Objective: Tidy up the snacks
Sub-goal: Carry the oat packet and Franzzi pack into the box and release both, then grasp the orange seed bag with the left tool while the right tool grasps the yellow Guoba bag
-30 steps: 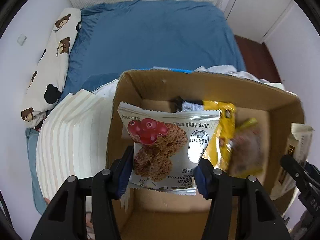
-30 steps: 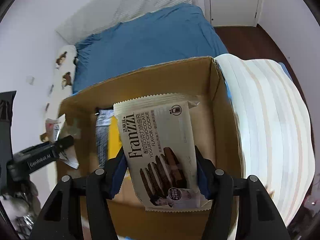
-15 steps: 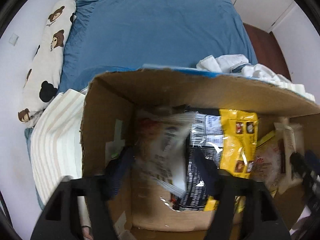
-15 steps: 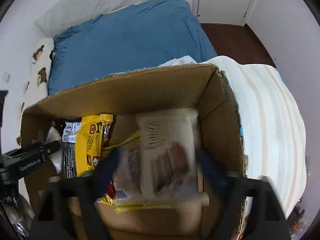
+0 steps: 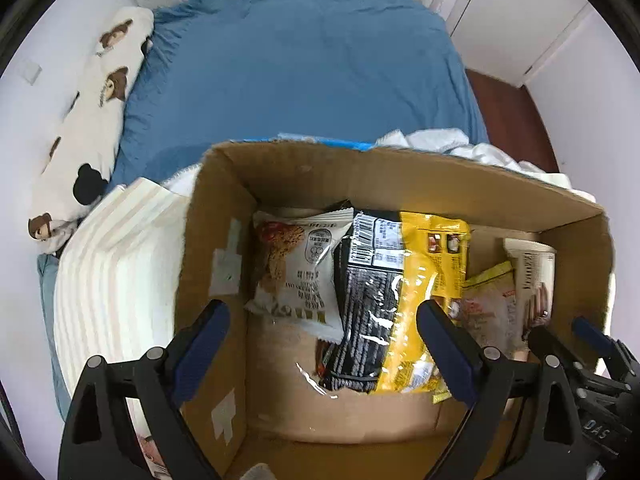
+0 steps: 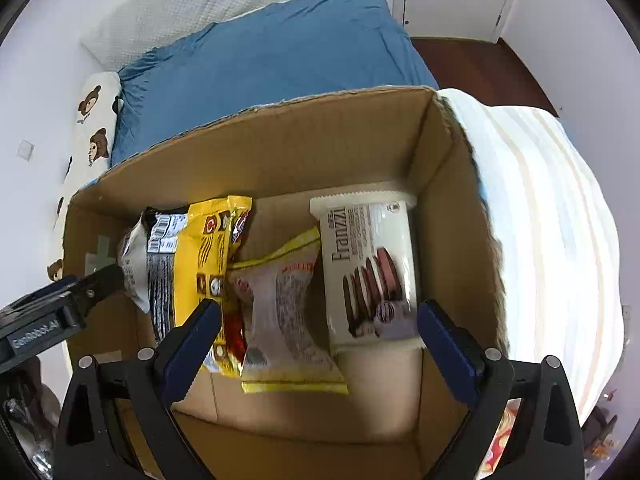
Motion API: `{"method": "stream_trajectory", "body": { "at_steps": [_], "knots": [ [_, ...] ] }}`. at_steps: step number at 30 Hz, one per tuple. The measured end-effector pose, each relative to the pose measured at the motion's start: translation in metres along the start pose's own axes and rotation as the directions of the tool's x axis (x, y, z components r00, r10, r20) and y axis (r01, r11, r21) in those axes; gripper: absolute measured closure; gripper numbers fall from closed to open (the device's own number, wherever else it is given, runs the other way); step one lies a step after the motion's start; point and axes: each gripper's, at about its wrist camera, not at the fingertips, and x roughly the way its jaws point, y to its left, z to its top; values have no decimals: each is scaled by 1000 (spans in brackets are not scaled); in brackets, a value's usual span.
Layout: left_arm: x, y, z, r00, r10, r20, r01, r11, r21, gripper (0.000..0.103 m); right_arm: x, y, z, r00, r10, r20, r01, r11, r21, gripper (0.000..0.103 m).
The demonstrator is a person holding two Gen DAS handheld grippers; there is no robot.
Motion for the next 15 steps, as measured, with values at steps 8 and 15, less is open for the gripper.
{"method": "stream_trajectory", "body": {
  "at_steps": [8,15],
  "knots": [
    [-52,-4,-42,994,-29,106,28,999,17,7,-41,13,-39,998,22,63,-19,999,-44,3],
    [-107,-5,-93,977,-75,202,68,997,38,7,-96,15,-81,987,70,141,-60,995,-74,3]
  ]
}}
